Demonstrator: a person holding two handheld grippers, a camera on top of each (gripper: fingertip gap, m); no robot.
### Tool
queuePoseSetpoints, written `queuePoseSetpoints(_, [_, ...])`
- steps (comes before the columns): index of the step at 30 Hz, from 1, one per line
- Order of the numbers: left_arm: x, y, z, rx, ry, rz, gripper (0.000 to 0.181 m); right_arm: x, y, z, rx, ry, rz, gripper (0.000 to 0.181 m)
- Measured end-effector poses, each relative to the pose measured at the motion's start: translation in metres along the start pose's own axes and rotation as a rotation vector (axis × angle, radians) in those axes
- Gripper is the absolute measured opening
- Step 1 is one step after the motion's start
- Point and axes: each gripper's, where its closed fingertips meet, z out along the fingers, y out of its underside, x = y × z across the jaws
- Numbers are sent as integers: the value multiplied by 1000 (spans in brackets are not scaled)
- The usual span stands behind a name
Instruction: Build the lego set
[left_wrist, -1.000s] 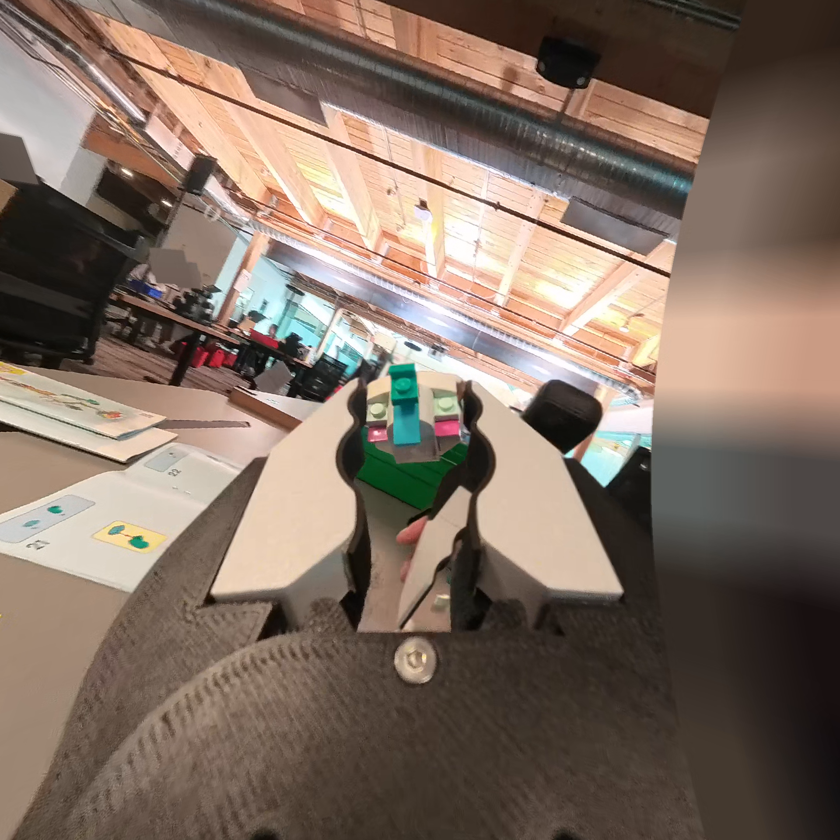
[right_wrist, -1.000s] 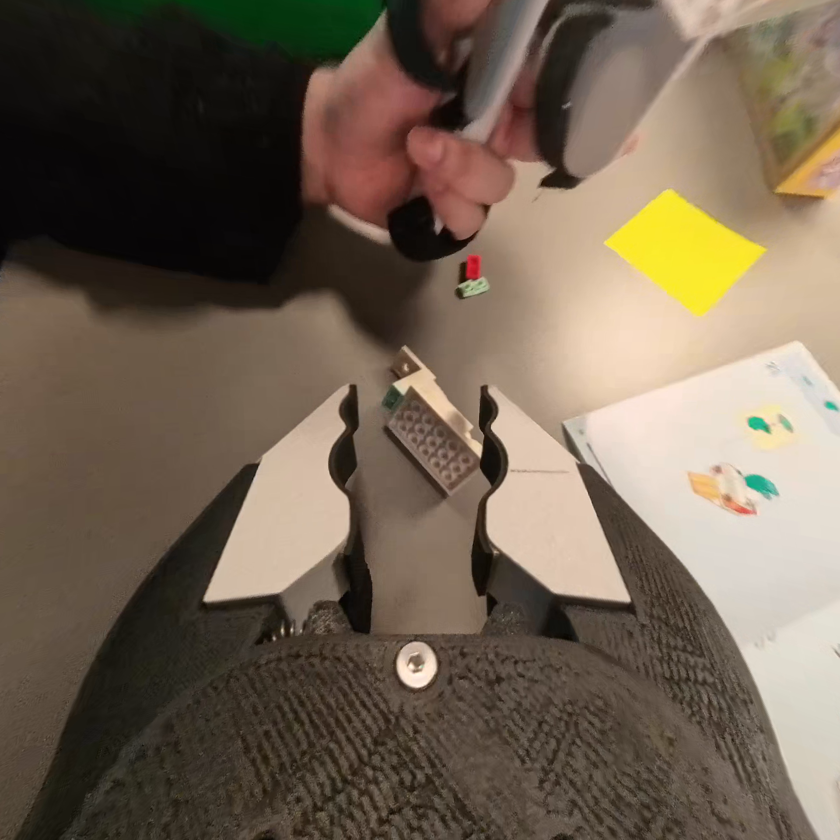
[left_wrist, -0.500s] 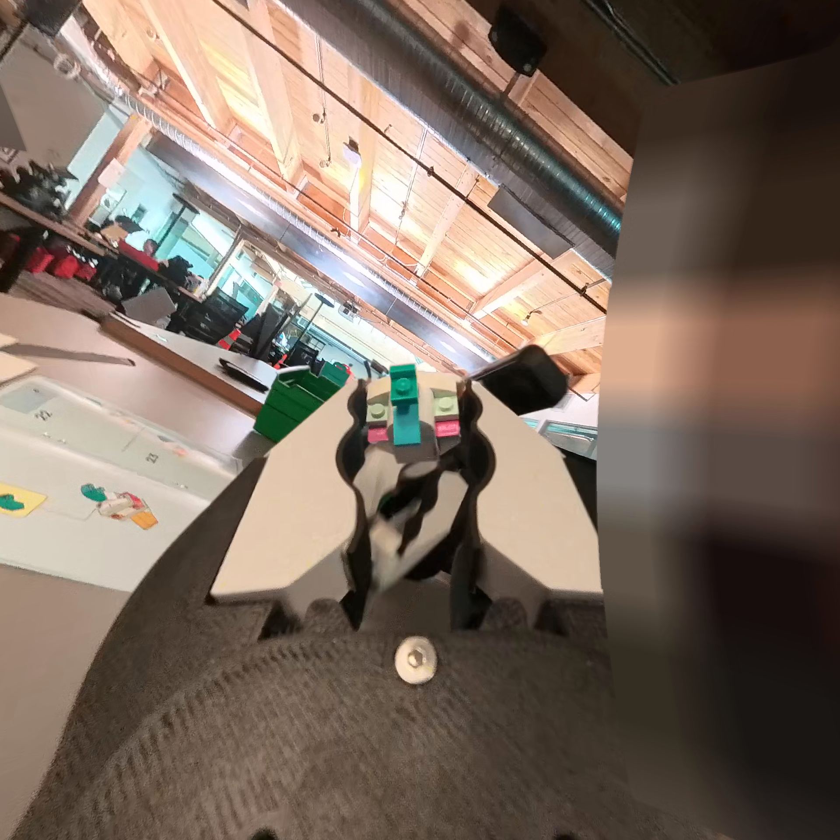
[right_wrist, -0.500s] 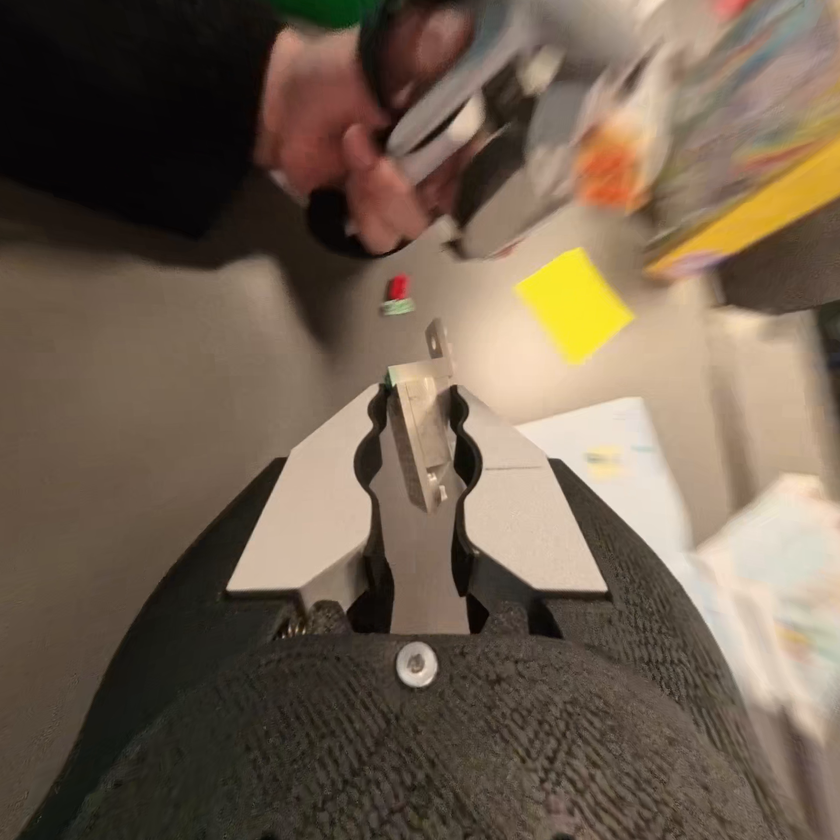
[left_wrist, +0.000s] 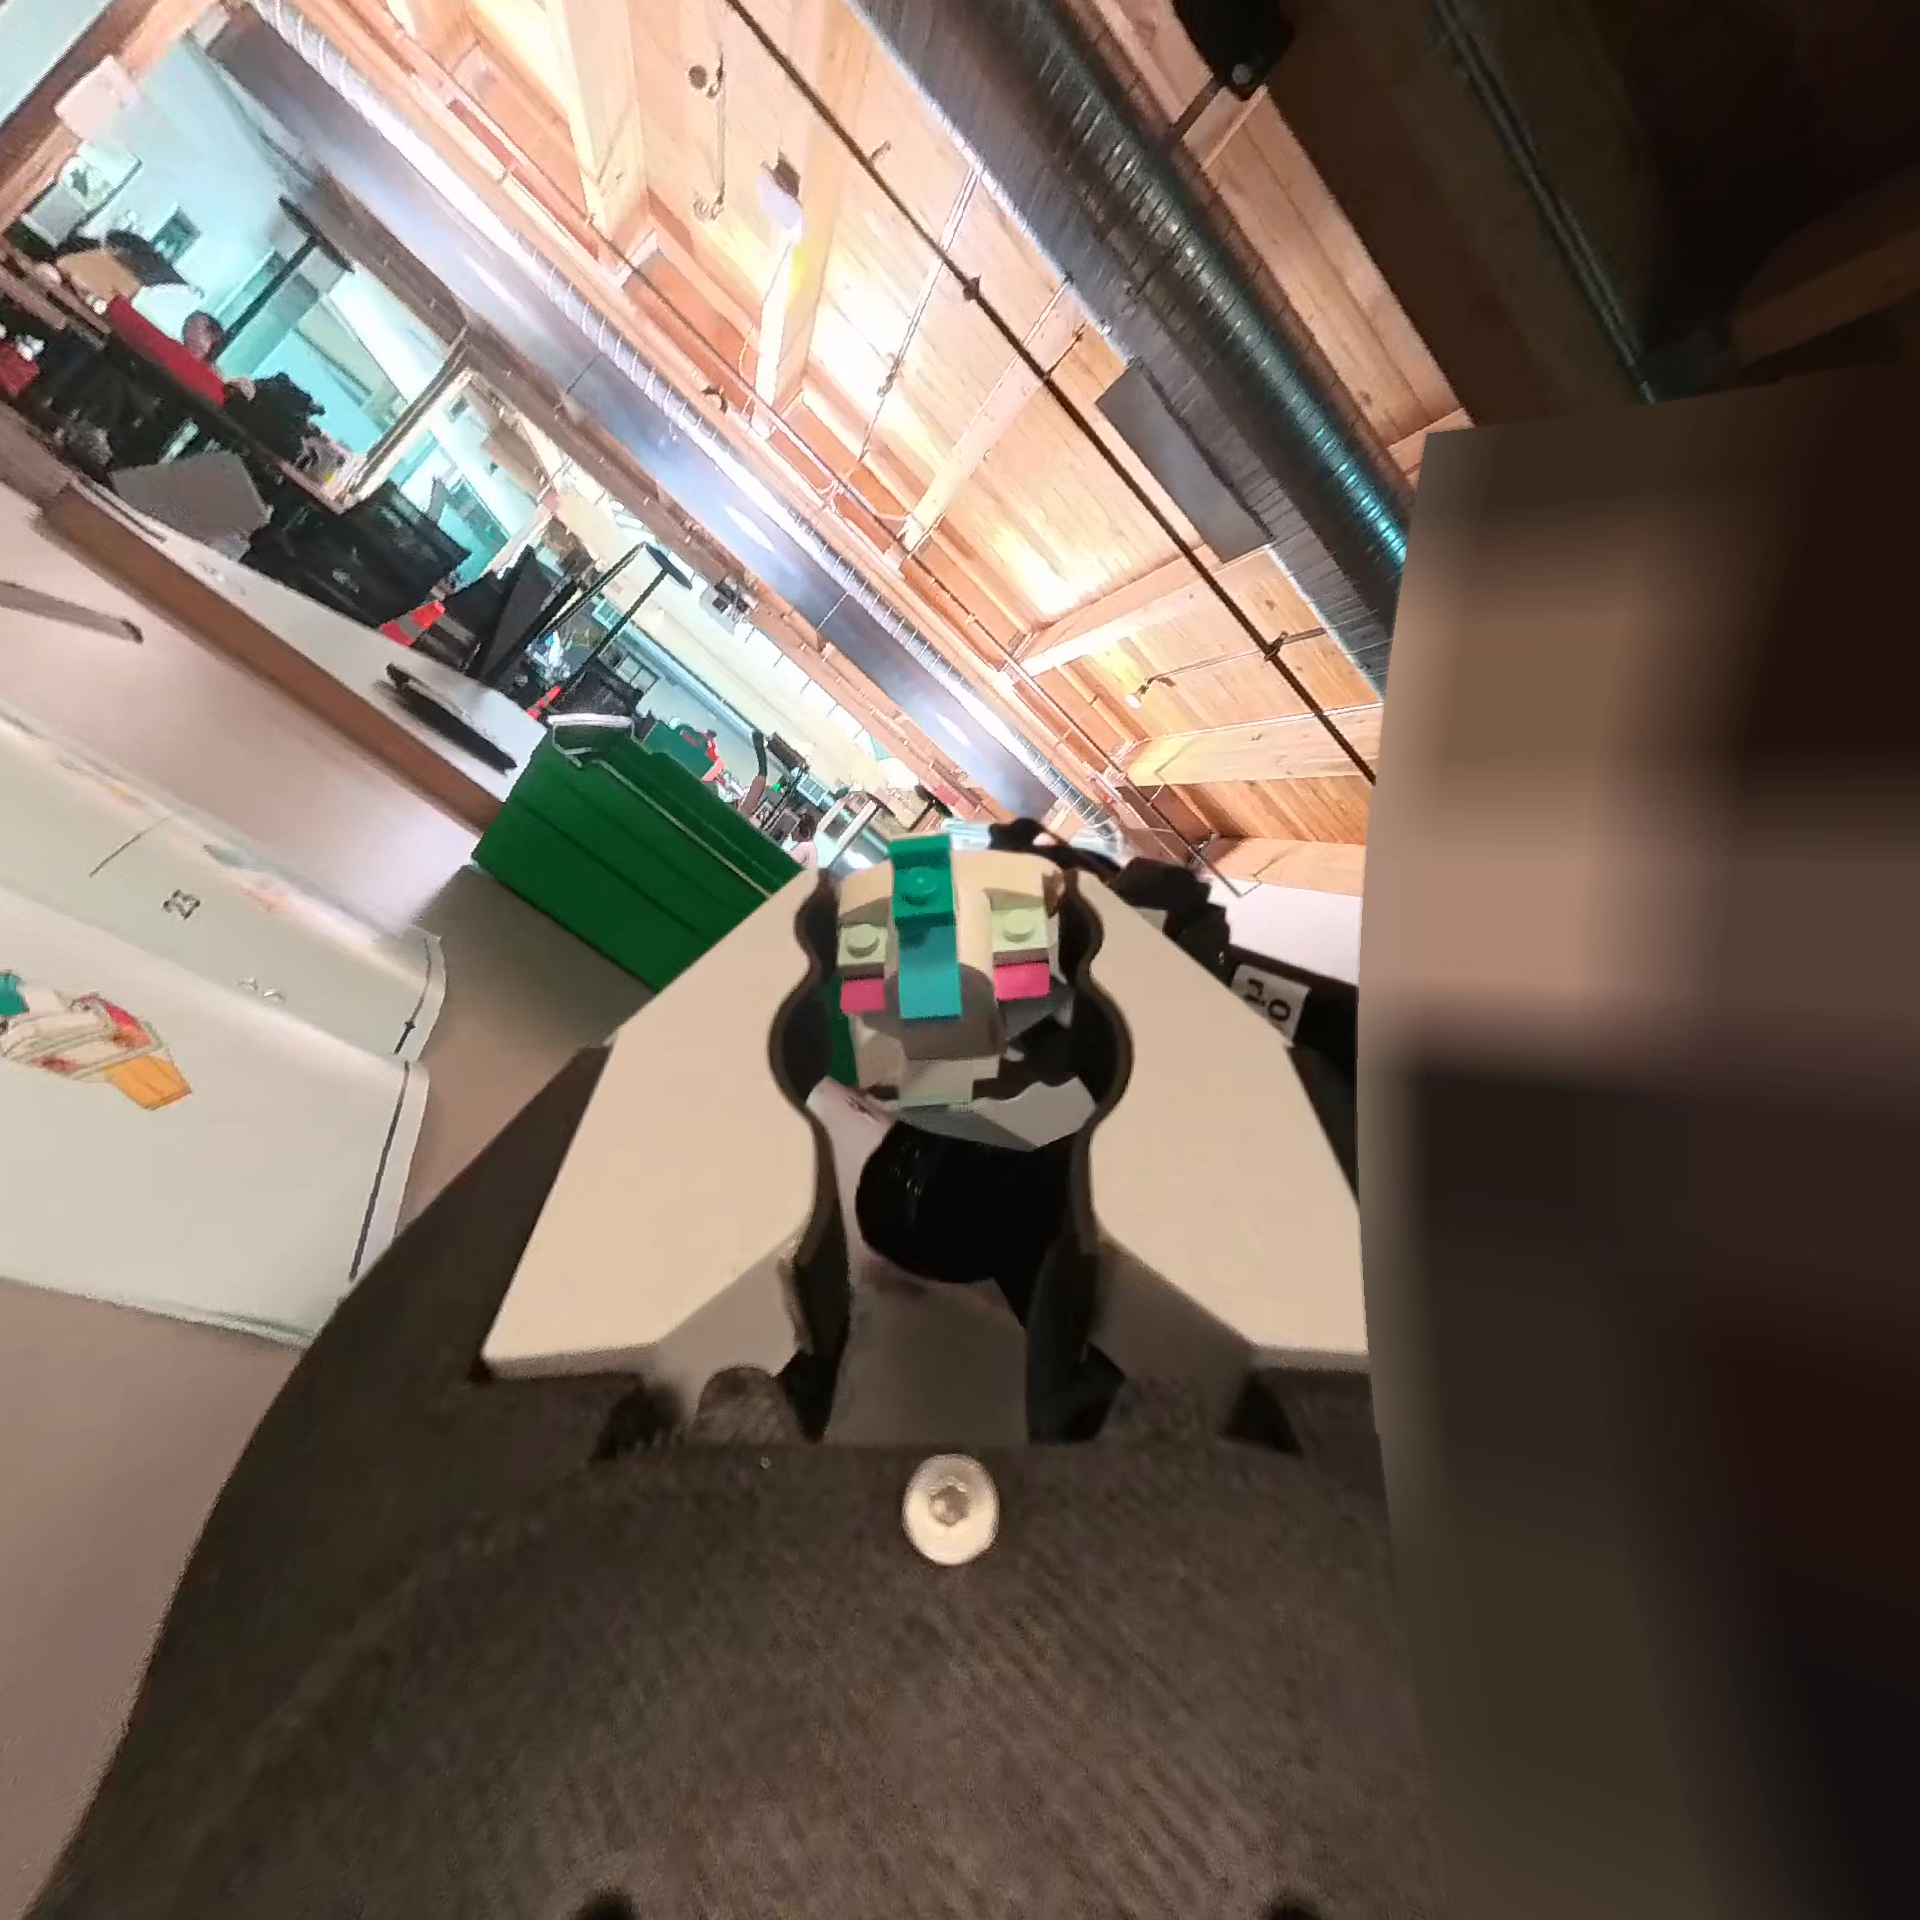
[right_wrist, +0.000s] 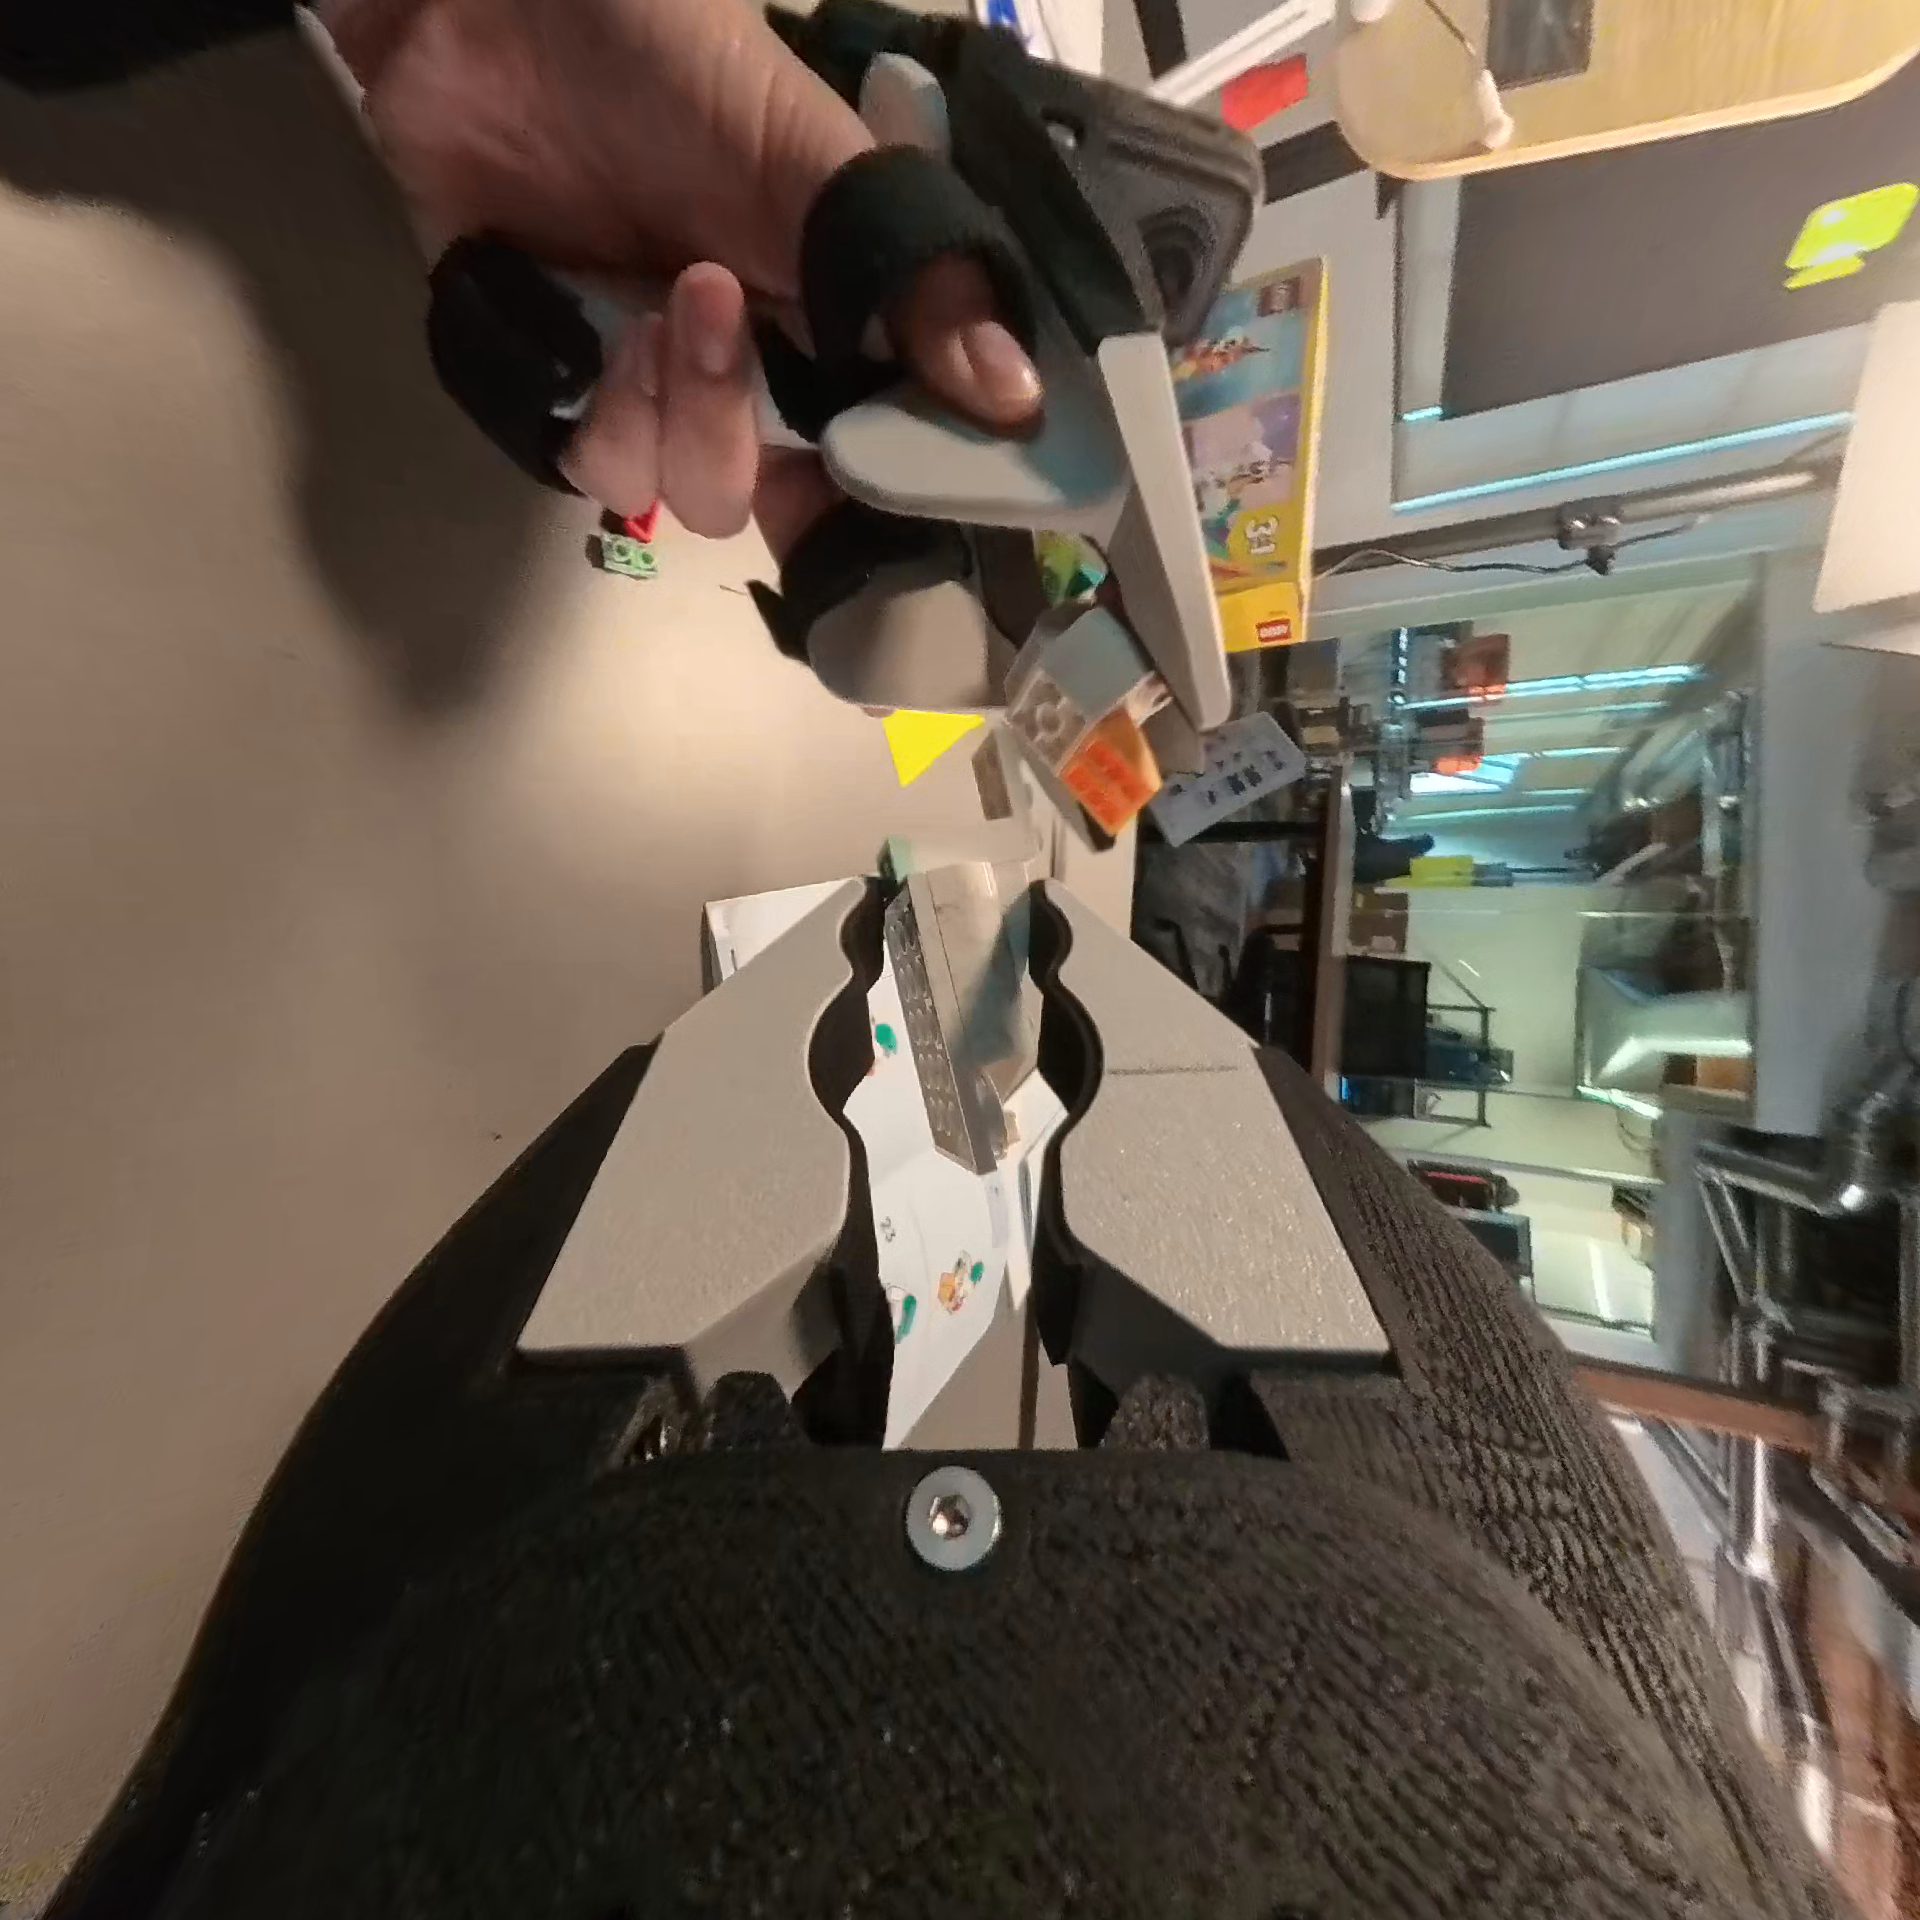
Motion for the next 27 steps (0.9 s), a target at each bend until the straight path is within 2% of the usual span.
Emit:
queuePoseSetpoints(1, [1, -2, 0, 10, 3, 11, 41, 0, 1, 0, -8, 24, 1, 25])
queuePoseSetpoints(4, [-1, -6, -3, 34, -18, 31, 41, 5, 6, 0, -33, 152, -56, 25])
queuePoseSetpoints(6, [-4, -11, -5, 63, -35, 39, 41, -3, 8, 0, -49, 173, -111, 25])
queuePoseSetpoints(8, [-6, -15, -8, 85, -58, 57, 41, -21, 10, 4, -52, 102, -73, 25])
queuePoseSetpoints(11, [-12, -15, -10, 80, -111, 93, 41, -53, 9, 9, -17, -114, 218, 25])
queuePoseSetpoints(13, [-13, -14, -10, 70, -125, 105, 41, -59, 9, 11, 6, -142, 310, 25])
queuePoseSetpoints(16, [-15, -10, -8, 55, -132, 105, 41, -66, 22, 16, -79, -93, 188, 26])
queuePoseSetpoints(20, [-18, -4, -5, 19, -147, 116, 41, -75, 34, 21, -168, -14, -102, 26])
queuePoseSetpoints(27, [-19, 4, -2, -27, -158, 131, 41, -90, 39, 13, -167, -103, -305, 33])
